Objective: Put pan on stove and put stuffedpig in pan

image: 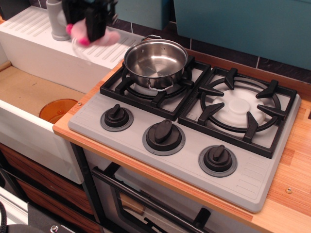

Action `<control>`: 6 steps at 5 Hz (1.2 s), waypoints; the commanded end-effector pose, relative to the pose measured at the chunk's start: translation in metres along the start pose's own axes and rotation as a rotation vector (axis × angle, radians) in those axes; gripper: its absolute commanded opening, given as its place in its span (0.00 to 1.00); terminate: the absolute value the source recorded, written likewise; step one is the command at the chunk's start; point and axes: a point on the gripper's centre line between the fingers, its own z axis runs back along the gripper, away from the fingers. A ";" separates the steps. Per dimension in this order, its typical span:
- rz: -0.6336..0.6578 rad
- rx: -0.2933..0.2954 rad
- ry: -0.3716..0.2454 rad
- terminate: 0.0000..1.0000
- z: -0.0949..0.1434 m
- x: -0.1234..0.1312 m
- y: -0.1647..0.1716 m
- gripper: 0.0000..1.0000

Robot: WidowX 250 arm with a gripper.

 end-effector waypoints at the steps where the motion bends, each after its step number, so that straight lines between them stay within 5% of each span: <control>1: 0.025 0.004 -0.023 0.00 0.022 0.029 -0.019 0.00; 3: 0.058 -0.004 -0.071 0.00 0.008 0.042 -0.031 0.00; 4: 0.047 -0.031 -0.111 0.00 0.001 0.049 -0.033 1.00; 6: 0.049 -0.038 -0.123 0.00 -0.004 0.048 -0.031 1.00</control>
